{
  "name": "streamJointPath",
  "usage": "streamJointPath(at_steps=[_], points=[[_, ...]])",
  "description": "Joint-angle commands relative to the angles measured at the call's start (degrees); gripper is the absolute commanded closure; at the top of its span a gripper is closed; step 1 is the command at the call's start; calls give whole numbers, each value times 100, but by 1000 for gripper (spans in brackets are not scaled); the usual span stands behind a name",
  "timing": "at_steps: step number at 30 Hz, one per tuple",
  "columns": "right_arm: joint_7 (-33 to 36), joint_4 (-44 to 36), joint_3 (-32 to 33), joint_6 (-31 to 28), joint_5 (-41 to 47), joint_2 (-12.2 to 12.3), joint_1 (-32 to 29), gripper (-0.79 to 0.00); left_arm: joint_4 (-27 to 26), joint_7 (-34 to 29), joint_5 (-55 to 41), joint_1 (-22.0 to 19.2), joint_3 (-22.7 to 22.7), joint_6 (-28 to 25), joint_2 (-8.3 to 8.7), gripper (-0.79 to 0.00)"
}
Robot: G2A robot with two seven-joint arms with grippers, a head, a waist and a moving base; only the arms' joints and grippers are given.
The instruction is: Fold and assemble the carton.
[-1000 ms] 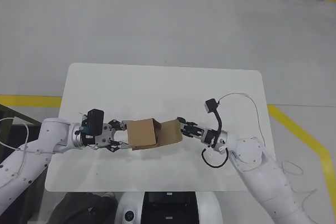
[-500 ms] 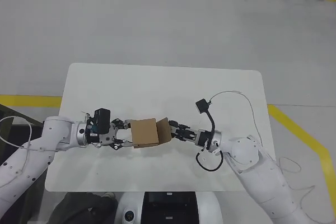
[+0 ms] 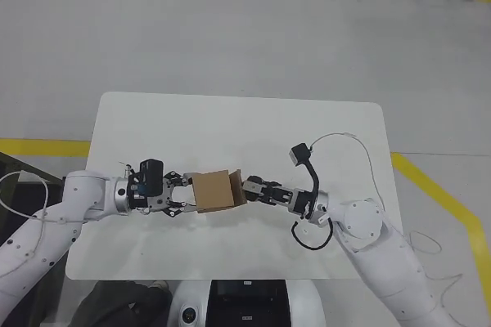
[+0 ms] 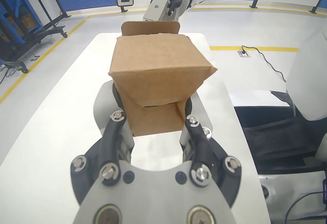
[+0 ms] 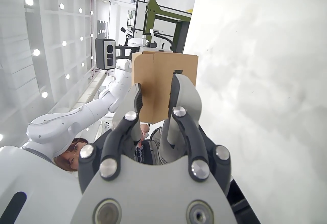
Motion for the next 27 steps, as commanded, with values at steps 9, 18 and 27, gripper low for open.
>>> streamJointPath(at_steps=[9, 18, 27], points=[[6, 25, -116, 66, -72, -11, 76, -89, -23, 58, 102, 127, -145, -15, -36, -351], [-107, 10, -157, 96, -174, -15, 98, -55, -65, 82, 189, 208, -269, -29, -71, -351], [-59, -41, -261, 103, -207, -25, 139, -22, -101, -6, 237, 236, -310, -23, -126, -351]])
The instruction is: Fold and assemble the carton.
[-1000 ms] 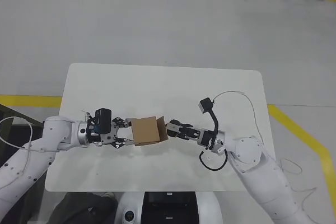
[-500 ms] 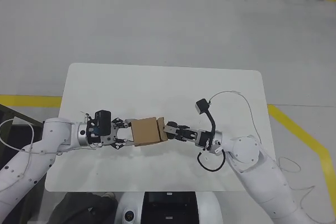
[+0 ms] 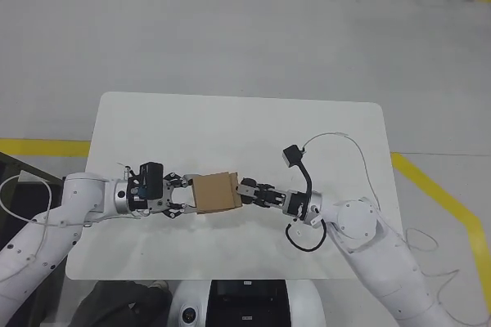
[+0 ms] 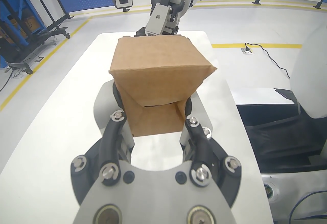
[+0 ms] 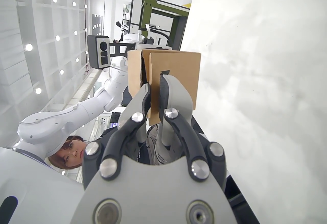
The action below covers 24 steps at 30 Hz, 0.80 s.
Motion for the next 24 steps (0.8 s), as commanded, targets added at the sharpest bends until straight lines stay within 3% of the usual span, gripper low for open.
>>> streamJointPath(at_steps=[1, 6, 24], points=[[4, -3, -23, -9, 16, -5, 19, -22, -9, -23, 25, -3, -10, 19, -11, -354], [-56, 48, -15, -58, 96, -14, 58, -55, -18, -47, 58, 13, -37, 56, -42, -351], [-140, 80, 104, -127, 202, 5, -14, -62, -8, 93, 138, 107, -192, 6, -125, -345]])
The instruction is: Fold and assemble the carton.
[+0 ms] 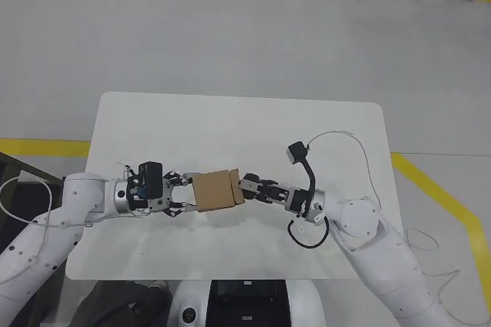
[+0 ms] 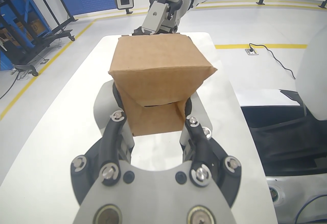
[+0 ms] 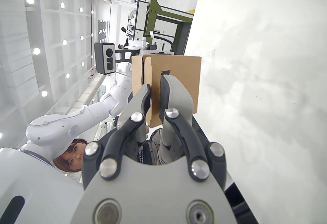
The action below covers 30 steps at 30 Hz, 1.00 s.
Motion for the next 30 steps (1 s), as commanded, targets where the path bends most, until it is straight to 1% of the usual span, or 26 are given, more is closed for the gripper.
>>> streamJointPath(at_steps=[1, 10, 21, 27, 29, 30], points=[[-4, -5, 7, 0, 1, 2, -8, -62, 2, 9, 11, 10, -17, -10, -9, -345], [47, -28, -47, 35, -11, -1, 6, -37, -11, -40, 35, 43, -70, -49, -48, -345], [33, -23, -237, 31, -28, -41, 108, -55, -35, -142, 49, 60, -109, -32, -105, -345], [-3, -35, -310, 46, -73, -57, 141, -86, -33, -172, 59, 76, -141, -33, -132, -342], [-18, -35, -318, 58, -87, -59, 149, -114, -20, -177, 56, 80, -148, -45, -141, -342], [-46, -26, -306, 64, -94, -59, 151, -160, -14, -179, 57, 80, -153, -52, -146, -342]])
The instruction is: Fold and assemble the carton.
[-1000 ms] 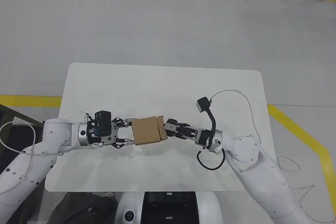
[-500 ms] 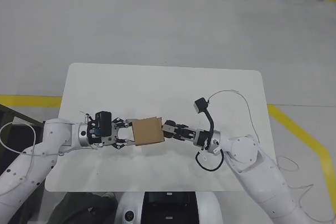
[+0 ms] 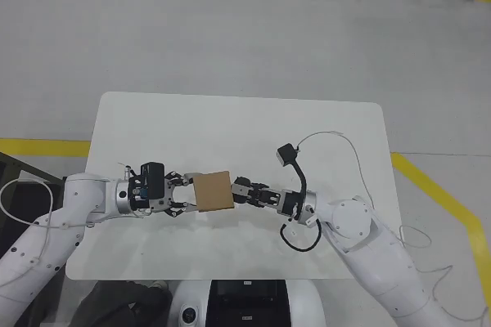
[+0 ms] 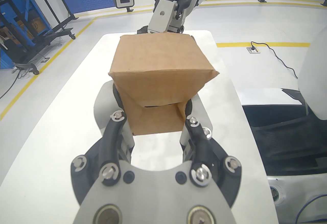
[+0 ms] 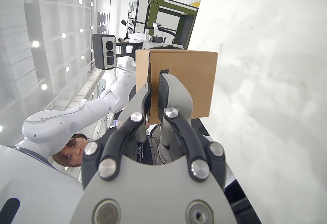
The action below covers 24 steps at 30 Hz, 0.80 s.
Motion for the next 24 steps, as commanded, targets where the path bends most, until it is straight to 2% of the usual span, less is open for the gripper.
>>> streamJointPath(at_steps=[1, 6, 10, 11, 13, 15, 21, 24], points=[[-54, 13, 38, 0, 4, 3, -7, -209, 19, 6, -2, 2, -14, -7, -9, -342], [-182, 13, 222, -13, -1, 33, -104, -388, 92, 24, -3, 8, -54, -22, -27, -345], [-361, -15, 432, -3, -53, 67, -217, -437, 165, 6, -11, -15, -48, -43, -51, -342], [-402, -26, 481, -14, -68, 75, -245, -471, 180, 3, -16, -27, -33, -47, -60, -342], [-492, -61, 577, -62, -89, 89, -308, -646, 277, -39, -25, -85, 33, -45, -88, -339], [-524, -123, 658, -169, -56, 102, -382, -773, 401, -161, -32, -232, 181, 12, -141, -342], [-558, -297, 852, -565, -50, 138, -568, -785, 809, -502, -282, -817, 789, 25, -368, -342], [-634, -335, 935, -820, -38, 149, -655, -785, 961, -650, -278, -1065, 1103, 119, -492, -369]])
